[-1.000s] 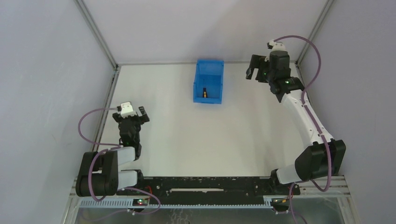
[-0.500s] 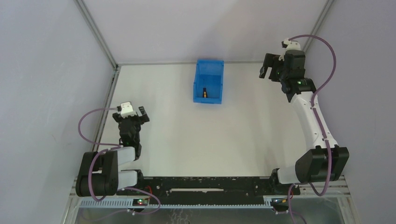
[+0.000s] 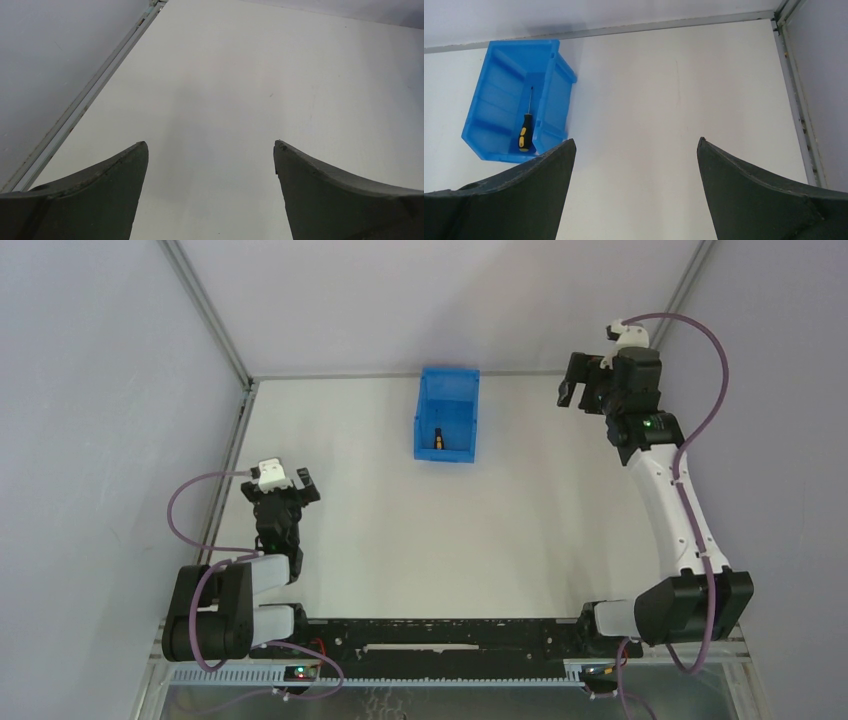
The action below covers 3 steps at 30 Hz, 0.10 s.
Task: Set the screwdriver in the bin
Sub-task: Reset both arms
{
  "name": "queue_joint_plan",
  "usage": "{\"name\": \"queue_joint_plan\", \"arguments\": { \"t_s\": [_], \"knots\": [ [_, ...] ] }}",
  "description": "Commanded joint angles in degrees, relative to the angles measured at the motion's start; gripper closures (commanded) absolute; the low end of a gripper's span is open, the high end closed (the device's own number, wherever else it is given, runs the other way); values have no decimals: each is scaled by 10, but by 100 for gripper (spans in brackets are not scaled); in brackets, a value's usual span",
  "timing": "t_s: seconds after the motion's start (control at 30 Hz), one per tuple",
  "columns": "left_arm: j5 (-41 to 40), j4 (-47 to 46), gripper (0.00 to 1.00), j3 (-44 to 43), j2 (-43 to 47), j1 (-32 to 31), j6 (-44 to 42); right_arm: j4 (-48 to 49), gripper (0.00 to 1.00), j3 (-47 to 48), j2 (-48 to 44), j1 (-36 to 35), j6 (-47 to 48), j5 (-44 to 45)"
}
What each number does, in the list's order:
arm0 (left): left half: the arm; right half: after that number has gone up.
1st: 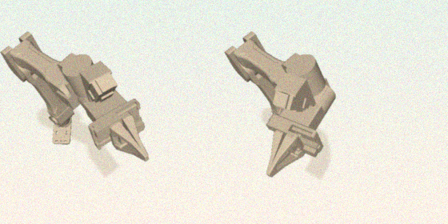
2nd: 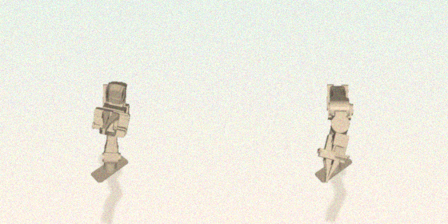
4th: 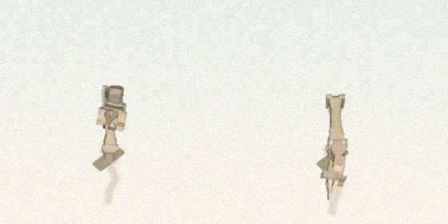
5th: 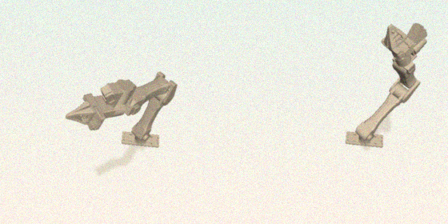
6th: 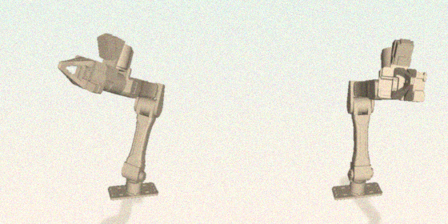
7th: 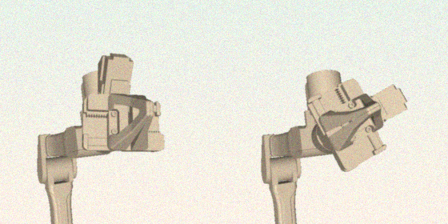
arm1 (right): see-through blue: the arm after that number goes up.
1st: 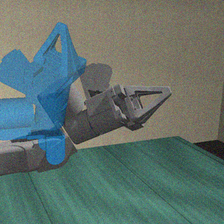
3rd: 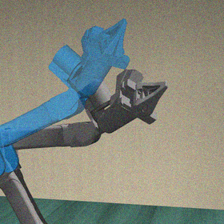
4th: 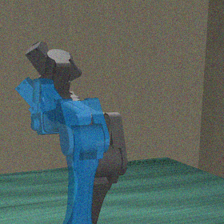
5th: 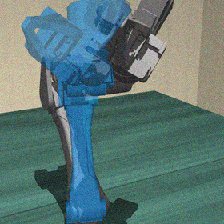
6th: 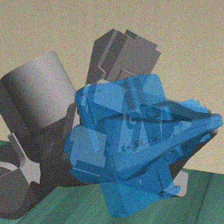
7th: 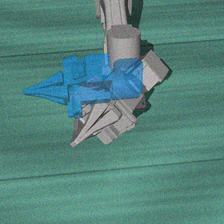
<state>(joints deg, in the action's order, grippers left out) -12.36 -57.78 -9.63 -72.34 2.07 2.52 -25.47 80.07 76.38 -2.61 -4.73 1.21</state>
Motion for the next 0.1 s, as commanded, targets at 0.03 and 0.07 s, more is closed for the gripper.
{"name": "queue_joint_plan", "arguments": {
  "t_s": [0.03, 0.07],
  "knots": [
    [-7, -19, 0, -17, 4, 3, -11, 6, 0, 7, -14, -5, 8, 6],
    [-7, -20, 0, -16, 4, 3, -11, 6, 0, 7, -13, -7, 9, 7]
  ]
}}
